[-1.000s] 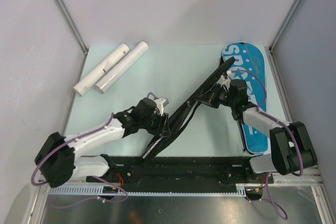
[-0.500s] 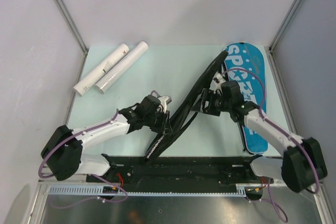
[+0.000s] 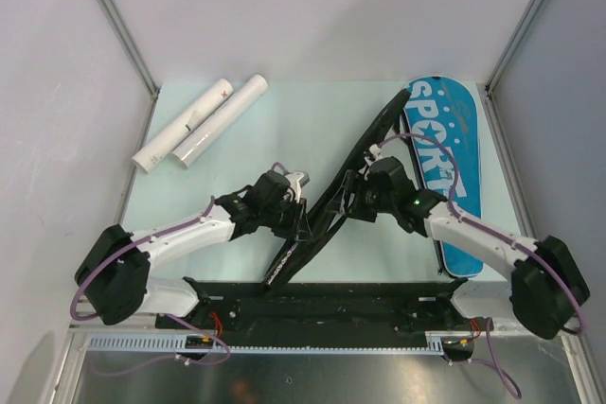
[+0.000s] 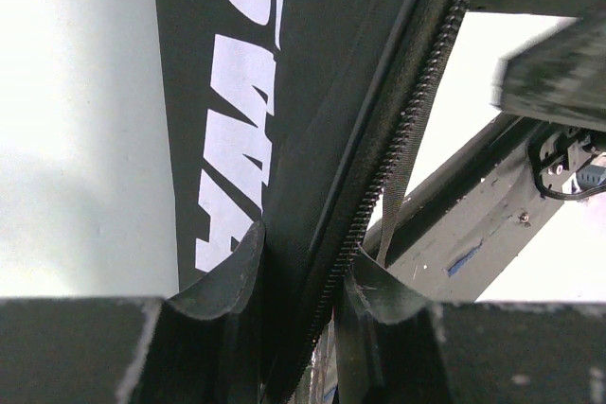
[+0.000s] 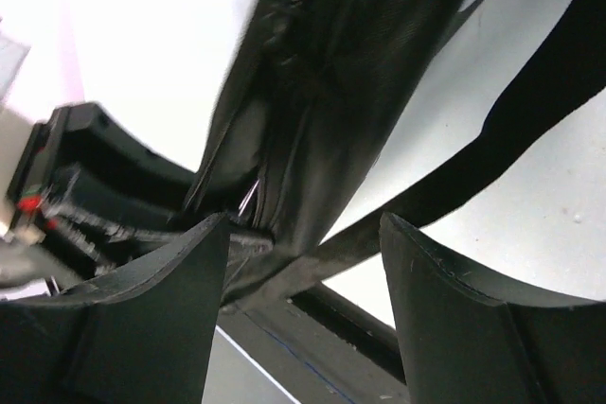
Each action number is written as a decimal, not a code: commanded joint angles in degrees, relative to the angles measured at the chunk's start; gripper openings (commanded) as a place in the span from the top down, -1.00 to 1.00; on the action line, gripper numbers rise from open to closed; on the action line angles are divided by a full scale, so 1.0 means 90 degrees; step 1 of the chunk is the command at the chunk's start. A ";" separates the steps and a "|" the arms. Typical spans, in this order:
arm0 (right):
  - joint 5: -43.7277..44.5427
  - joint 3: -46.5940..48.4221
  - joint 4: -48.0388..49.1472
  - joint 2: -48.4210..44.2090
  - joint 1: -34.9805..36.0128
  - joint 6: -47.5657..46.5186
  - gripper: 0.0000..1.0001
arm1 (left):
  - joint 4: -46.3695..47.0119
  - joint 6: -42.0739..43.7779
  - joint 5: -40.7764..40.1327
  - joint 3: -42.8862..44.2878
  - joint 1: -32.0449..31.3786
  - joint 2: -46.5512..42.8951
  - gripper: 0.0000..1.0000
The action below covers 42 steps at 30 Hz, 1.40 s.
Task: Pack up the badminton gear
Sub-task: Zip the racket bag at the center of the board.
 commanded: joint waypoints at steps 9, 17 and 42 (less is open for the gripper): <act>-0.0123 0.0144 0.1140 0.1223 0.0486 0.1343 0.06 | 0.0326 -0.0351 -0.0141 0.0178 0.0046 -0.0240 0.97; -0.0318 0.0057 0.1227 0.1273 0.0379 0.1149 0.91 | 0.0394 -0.0225 0.0072 0.0120 0.0046 -0.0357 0.15; -0.2321 -0.0959 0.3093 0.0765 -0.0579 0.0348 1.00 | 0.0531 -0.0458 0.0622 -0.0632 0.0349 -0.1129 0.42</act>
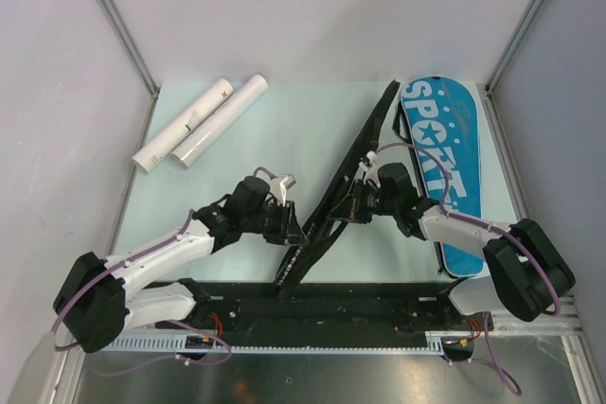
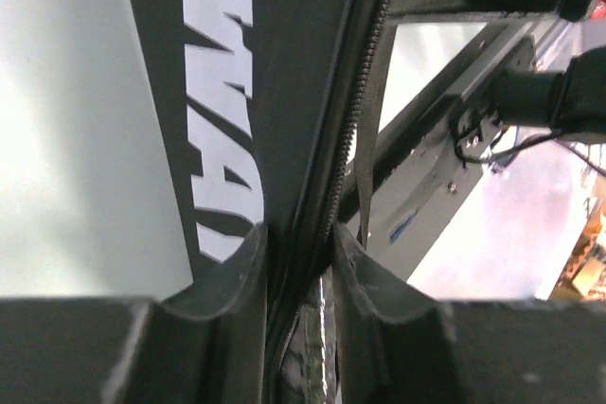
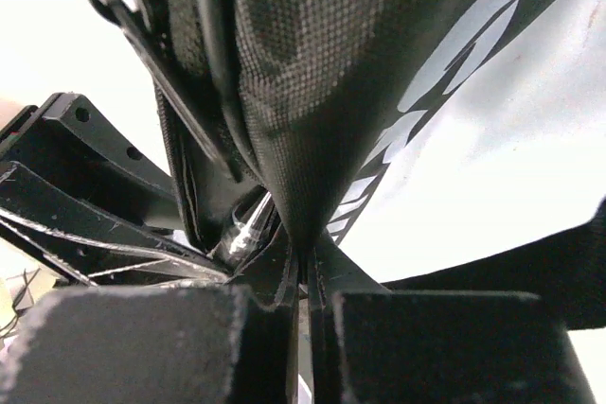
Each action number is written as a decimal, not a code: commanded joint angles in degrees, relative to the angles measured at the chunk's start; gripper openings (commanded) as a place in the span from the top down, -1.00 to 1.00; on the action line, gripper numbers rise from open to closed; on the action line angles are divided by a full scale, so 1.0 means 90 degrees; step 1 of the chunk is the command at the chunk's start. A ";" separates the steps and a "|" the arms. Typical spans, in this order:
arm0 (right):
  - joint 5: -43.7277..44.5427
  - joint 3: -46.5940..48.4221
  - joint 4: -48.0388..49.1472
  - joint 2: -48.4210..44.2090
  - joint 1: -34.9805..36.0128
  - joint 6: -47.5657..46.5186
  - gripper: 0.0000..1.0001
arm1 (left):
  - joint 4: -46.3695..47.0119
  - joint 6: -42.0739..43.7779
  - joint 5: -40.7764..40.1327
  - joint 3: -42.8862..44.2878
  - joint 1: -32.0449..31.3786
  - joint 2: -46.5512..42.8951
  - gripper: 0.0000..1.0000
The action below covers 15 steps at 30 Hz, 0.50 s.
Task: Pack up the badminton gear
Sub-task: Zip the racket bag at the center of the board.
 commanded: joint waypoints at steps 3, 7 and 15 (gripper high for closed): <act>0.0143 0.0158 -0.0178 -0.0497 -0.0084 -0.0503 1.00 | 0.0144 -0.0104 -0.1183 0.0022 -0.0025 0.0000 0.99; 0.0019 0.0197 -0.0483 -0.0702 -0.0191 -0.0847 1.00 | -0.0050 -0.0124 -0.2490 0.0284 -0.0249 -0.0459 1.00; -0.1106 0.0207 0.2877 -0.0213 0.0727 0.1145 1.00 | -0.1036 -0.0592 -0.5189 0.1320 -0.1870 0.0962 1.00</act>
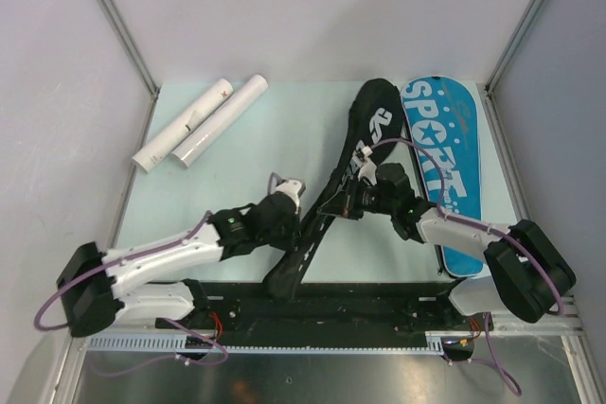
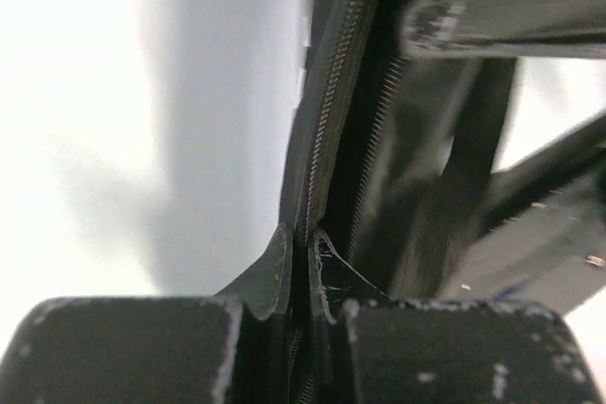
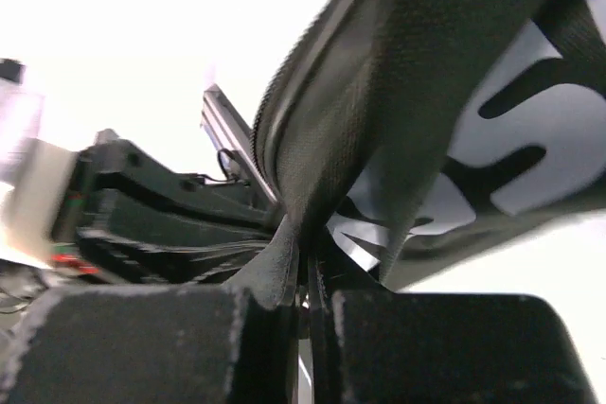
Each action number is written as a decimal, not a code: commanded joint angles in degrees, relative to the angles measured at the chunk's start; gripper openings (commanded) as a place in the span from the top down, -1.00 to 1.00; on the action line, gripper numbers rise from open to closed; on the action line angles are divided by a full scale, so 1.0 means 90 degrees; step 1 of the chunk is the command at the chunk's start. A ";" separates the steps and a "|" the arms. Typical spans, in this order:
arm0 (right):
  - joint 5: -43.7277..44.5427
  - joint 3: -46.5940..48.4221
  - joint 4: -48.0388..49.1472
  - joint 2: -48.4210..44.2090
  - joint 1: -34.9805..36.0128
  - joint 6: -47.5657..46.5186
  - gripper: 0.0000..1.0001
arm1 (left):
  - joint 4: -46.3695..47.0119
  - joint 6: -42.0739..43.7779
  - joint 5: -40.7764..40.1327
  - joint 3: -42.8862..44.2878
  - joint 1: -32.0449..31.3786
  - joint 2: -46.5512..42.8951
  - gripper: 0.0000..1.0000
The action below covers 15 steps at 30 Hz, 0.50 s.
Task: Pack up the badminton gear
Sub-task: Zip the racket bag at the center of the board.
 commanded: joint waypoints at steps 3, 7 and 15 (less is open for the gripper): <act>-0.0794 0.0205 0.0825 -0.0311 0.0033 0.0218 1.00 | -0.0013 -0.0628 -0.1441 0.0648 -0.0244 0.1264 1.00; -0.0384 0.0175 -0.0388 -0.0205 -0.0163 -0.0729 1.00 | 0.0415 -0.0112 -0.1021 0.0502 -0.0253 0.0633 0.99; -0.0588 -0.0352 0.0508 0.0547 -0.0261 -0.0441 0.87 | 0.0964 0.0144 -0.0151 0.0443 -0.0156 -0.0064 0.99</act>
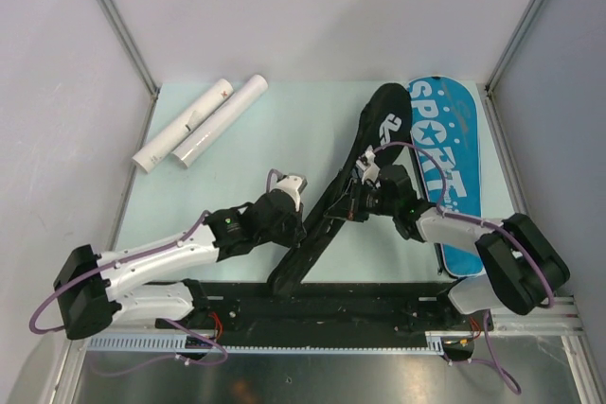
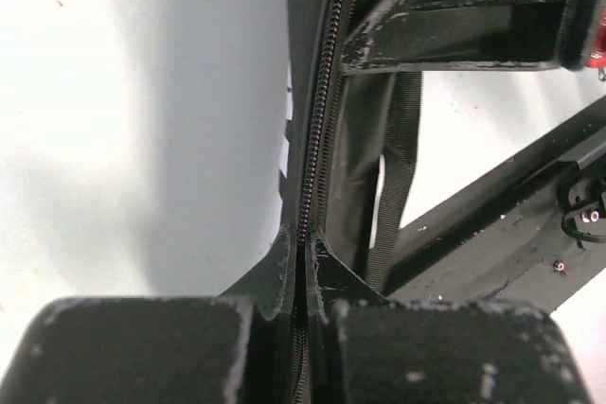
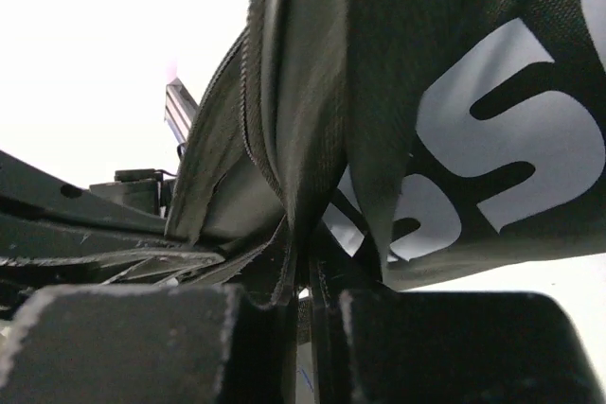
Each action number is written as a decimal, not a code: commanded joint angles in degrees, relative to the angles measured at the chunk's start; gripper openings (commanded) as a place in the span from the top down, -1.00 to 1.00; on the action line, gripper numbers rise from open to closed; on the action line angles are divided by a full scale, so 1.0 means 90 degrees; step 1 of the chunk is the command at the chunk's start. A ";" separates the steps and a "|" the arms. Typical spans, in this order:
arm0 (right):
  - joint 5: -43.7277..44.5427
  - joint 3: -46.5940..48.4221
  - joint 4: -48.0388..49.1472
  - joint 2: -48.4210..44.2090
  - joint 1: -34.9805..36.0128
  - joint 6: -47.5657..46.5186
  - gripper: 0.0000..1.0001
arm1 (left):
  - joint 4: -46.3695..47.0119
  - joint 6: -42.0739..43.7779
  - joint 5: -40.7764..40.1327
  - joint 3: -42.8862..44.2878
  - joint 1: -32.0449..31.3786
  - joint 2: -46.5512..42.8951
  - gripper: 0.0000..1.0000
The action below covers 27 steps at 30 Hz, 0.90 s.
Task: Pack up the badminton gear
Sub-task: Zip the racket bag at the center of the board.
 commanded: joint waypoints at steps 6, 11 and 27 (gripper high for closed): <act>-0.0621 -0.0082 -0.0512 -0.0261 -0.0459 0.0127 0.28 | 0.1035 0.0402 -0.0038 0.0025 0.0080 -0.0173 0.99; -0.0610 -0.0005 -0.1687 -0.1743 -0.1161 -0.0294 -0.25 | 0.1132 0.0568 -0.0194 0.0054 0.0051 -0.0085 0.99; 0.1468 0.2213 -0.3611 -0.0624 -0.2119 0.0789 -0.36 | 0.1162 0.0842 -0.0790 0.0044 -0.0282 0.0091 0.99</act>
